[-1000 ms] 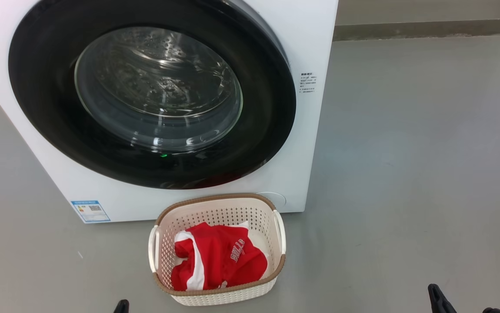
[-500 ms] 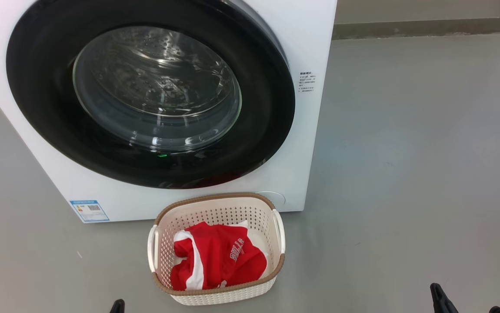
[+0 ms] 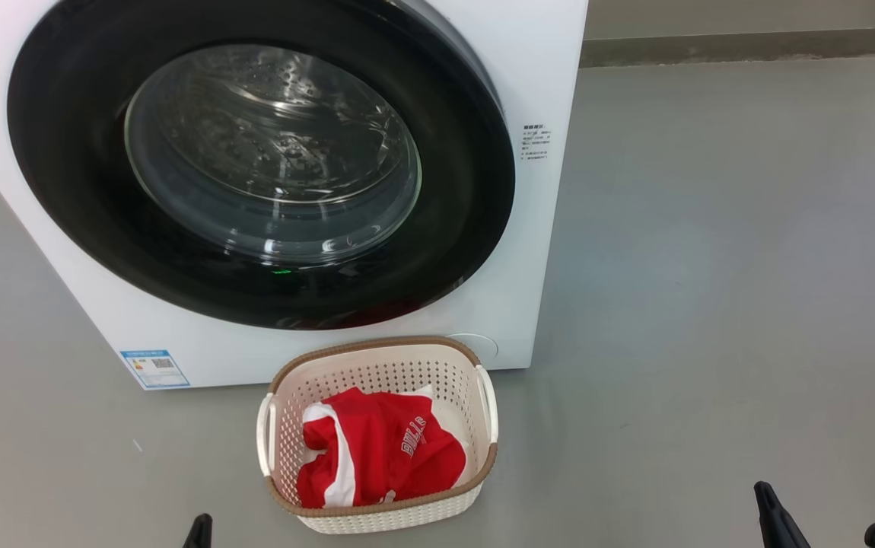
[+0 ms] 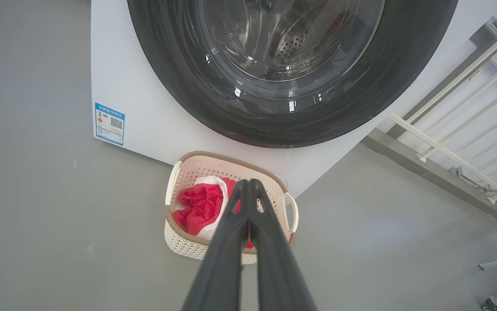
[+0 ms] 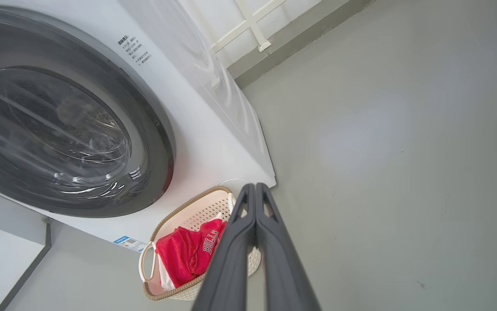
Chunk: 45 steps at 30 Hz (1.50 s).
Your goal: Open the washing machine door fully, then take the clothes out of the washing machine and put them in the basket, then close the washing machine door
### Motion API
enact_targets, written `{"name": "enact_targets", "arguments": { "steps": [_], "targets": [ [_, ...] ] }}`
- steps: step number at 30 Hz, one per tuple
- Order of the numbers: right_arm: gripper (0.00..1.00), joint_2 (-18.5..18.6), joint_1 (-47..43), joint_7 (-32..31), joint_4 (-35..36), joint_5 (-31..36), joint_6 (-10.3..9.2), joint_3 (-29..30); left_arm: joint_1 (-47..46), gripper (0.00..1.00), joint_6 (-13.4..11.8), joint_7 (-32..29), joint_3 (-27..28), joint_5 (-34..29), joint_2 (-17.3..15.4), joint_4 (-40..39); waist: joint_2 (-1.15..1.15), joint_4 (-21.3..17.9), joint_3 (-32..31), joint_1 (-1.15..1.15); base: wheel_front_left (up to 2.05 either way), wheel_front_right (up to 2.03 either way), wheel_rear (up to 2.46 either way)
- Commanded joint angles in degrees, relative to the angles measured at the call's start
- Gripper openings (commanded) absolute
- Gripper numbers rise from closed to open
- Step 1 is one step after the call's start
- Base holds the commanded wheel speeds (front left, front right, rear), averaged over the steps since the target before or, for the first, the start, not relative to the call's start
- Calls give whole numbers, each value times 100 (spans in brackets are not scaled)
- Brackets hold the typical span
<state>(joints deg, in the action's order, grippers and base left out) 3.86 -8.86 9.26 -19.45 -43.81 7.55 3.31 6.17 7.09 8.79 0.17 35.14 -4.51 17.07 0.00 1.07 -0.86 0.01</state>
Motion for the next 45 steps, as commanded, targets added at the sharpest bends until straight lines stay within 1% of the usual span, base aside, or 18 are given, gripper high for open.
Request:
{"name": "enact_targets", "arguments": {
  "steps": [1,45],
  "targets": [
    [0,60,289,-52,162,-216,-2,35,-255,0,12,-42,120,229,-31,-159,0,-3,2,-1,0,0,0],
    [0,-15,867,-778,343,-2411,-4,174,-721,0,25,-751,368,2829,61,-228,0,-52,50,-1,0,0,0]
  ]
}}
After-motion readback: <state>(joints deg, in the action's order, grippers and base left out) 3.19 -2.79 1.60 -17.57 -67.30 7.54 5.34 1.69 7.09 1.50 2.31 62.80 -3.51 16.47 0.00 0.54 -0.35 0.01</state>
